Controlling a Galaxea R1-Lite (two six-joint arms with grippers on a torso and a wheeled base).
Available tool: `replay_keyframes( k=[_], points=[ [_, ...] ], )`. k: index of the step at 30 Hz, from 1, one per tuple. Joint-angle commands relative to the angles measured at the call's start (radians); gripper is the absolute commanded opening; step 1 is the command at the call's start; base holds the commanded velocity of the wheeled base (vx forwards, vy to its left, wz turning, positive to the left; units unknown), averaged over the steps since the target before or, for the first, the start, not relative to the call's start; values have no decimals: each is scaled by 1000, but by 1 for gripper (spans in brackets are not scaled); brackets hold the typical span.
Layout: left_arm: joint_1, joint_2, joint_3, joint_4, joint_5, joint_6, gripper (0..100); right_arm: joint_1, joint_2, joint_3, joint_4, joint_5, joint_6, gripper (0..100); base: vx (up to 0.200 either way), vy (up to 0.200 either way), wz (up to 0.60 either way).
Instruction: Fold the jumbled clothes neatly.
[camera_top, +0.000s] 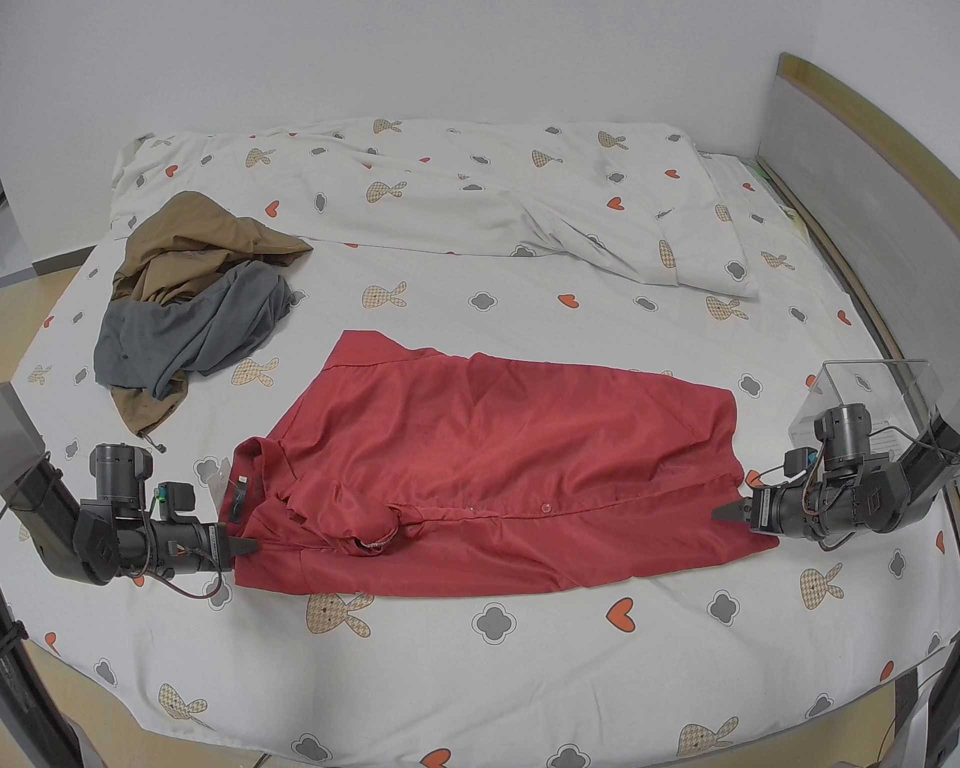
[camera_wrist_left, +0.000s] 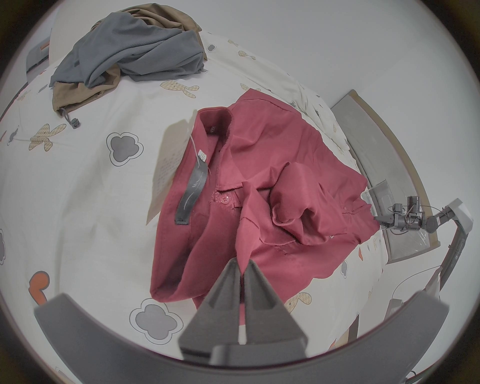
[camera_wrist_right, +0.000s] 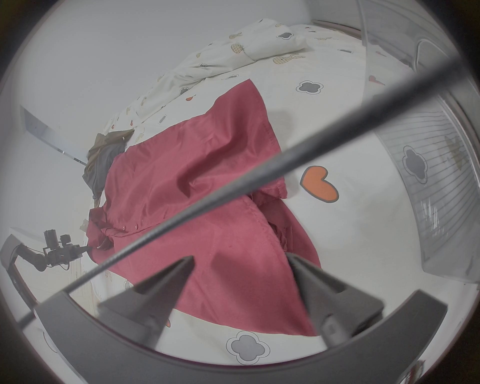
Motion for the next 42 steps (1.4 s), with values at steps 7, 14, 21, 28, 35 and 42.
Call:
replay_keyframes(
  k=[7, 14, 21, 28, 35, 42],
  points=[
    [5, 28, -12, -1, 1, 3, 0, -24, 9, -2, 0, -9, 0, 0, 0, 0, 0],
    [48, 16, -23, 1, 1, 3, 0, -109, 3, -10, 0, 2, 0, 0, 0, 0, 0],
    [54, 33, -22, 4, 1, 6, 0, -98, 11, -21, -2, 10, 0, 0, 0, 0, 0],
    [36, 25, -12, 4, 1, 6, 0, -44, 11, -21, 0, 18, 0, 0, 0, 0, 0],
    [28, -7, 1, 4, 1, 6, 100, -43, 5, -22, 0, 7, 2, 100, 0, 0, 0],
    [21, -121, 24, 7, 0, -3, 100, -73, -126, -18, 0, 7, 2, 100, 0, 0, 0]
  ],
)
